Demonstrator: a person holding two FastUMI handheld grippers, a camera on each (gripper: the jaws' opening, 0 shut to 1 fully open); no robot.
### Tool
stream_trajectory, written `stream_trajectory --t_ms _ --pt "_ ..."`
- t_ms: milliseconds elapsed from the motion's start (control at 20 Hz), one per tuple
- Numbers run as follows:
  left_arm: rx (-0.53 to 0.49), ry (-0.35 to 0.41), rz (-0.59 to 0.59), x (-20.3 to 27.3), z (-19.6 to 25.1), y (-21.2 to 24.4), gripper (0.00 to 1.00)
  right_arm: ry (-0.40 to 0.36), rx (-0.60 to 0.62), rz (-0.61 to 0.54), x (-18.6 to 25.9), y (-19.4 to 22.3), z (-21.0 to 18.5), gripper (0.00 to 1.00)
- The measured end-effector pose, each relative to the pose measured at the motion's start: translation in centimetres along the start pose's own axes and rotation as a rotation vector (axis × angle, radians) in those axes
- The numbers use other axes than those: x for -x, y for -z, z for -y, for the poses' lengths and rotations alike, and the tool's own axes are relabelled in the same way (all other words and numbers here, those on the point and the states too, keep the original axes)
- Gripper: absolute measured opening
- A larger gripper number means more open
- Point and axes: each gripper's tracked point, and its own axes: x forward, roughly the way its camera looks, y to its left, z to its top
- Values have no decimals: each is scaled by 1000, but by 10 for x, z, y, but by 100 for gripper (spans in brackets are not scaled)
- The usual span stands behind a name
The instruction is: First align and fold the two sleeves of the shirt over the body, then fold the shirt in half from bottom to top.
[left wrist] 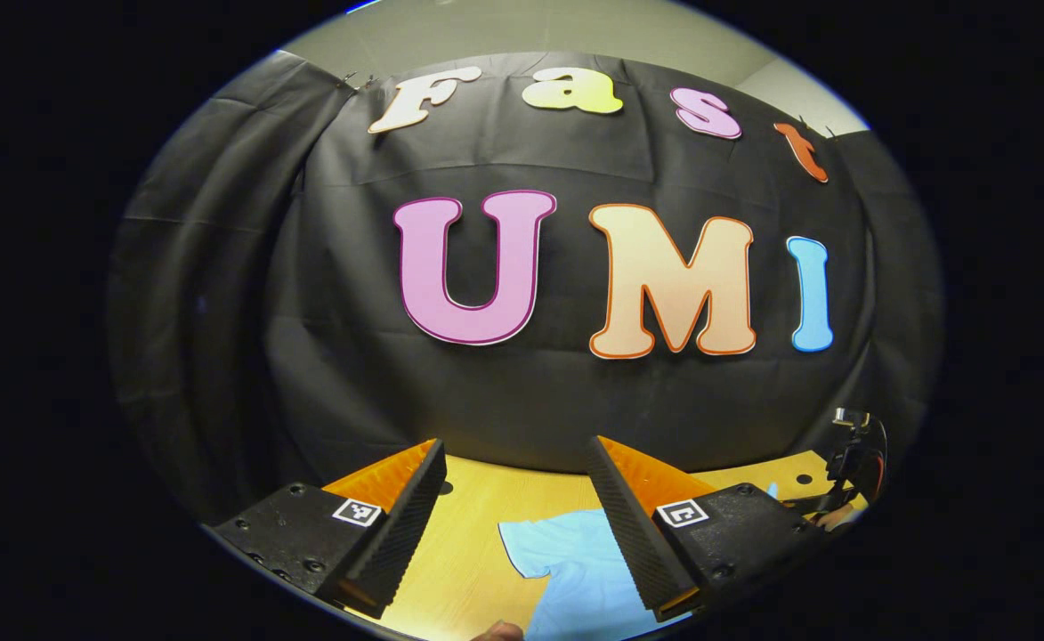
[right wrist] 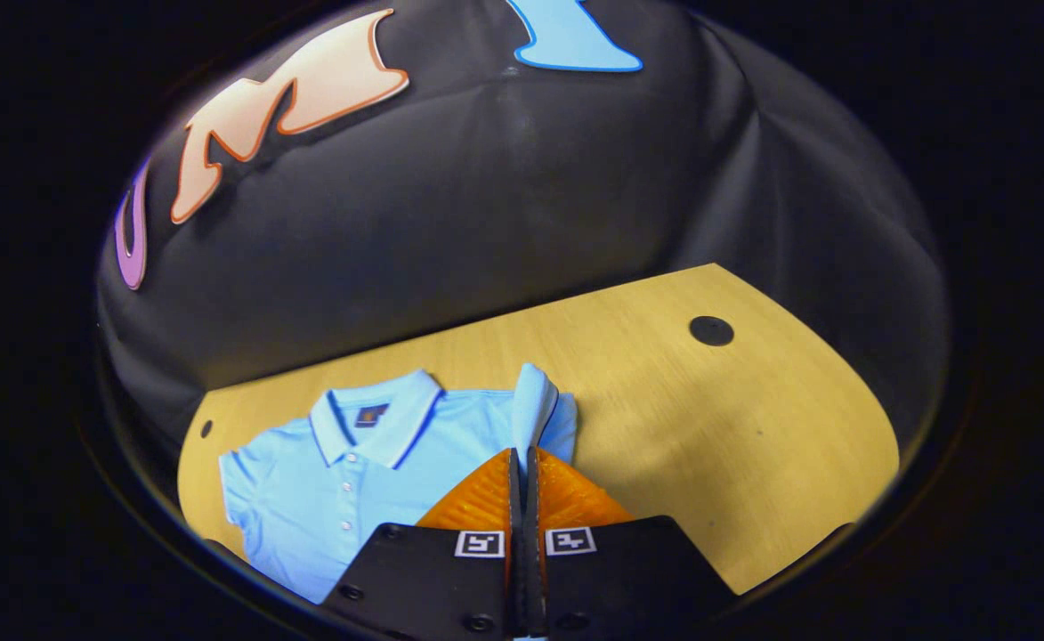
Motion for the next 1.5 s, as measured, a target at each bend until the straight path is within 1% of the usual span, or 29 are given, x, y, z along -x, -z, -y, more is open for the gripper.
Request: stream_trajectory --t_ms 50,100,200,300,450,500,550,600,650,750,800,850,900,950,1000,1100,1150,1200,1300,1350,1400,1500 --pt "2 1 -2 -1 -1 1 98 -28 -6 3 2 0 -14 3" --pt "4 0 -5 -1 -2 3 96 -48 -8 5 2 3 -25 2" --pt "7 4 -13 -2 -4 5 96 -85 -7 -11 1 14 -45 2" --pt "6 4 -22 -2 -7 11 96 -100 -13 -45 -5 30 -58 3" --pt "22 -2 -29 -6 -17 17 96 -99 -4 -86 -15 52 -66 3" --pt "33 -7 -33 -9 -21 22 96 -94 2 -94 -16 57 -67 3" --pt "44 -15 -40 -11 -25 26 96 -104 0 -103 -17 57 -70 2" --pt "52 -24 -50 -14 -30 32 96 -112 7 -104 -13 61 -72 6" --pt "55 -31 -55 -17 -32 37 96 -131 16 -96 -9 58 -76 12" --pt "39 -46 -53 -25 -37 45 96 -150 66 -51 2 45 -78 40" --pt "25 -53 -55 -31 -38 52 96 -164 90 -31 10 40 -81 58" --pt "14 -56 -64 -36 -38 60 96 -158 118 -15 15 36 -78 77" --pt "13 -53 -75 -43 -36 68 96 -164 133 -3 30 30 -77 85" --pt "17 -44 -87 -48 -32 77 96 -173 139 18 40 22 -79 98" --pt "15 -44 -99 -54 -29 87 96 -187 137 40 53 14 -82 96" --pt "-4 -43 -129 -68 -22 108 96 -206 150 85 83 -1 -79 97" --pt "-9 -38 -153 -74 -19 119 95 -217 158 106 96 -9 -78 94" --pt "-3 -35 -172 -81 -15 131 96 -220 166 126 109 -15 -75 98" --pt "11 -28 -214 -96 -7 156 96 -228 166 140 132 -20 -67 98" --pt "3 -29 -242 -104 -4 168 96 -230 164 139 142 -21 -63 94" --pt "-8 -33 -270 -110 -2 182 95 -227 165 139 150 -20 -55 98" --pt "-26 -38 -311 -122 2 206 95 -209 178 136 165 -18 -39 98"
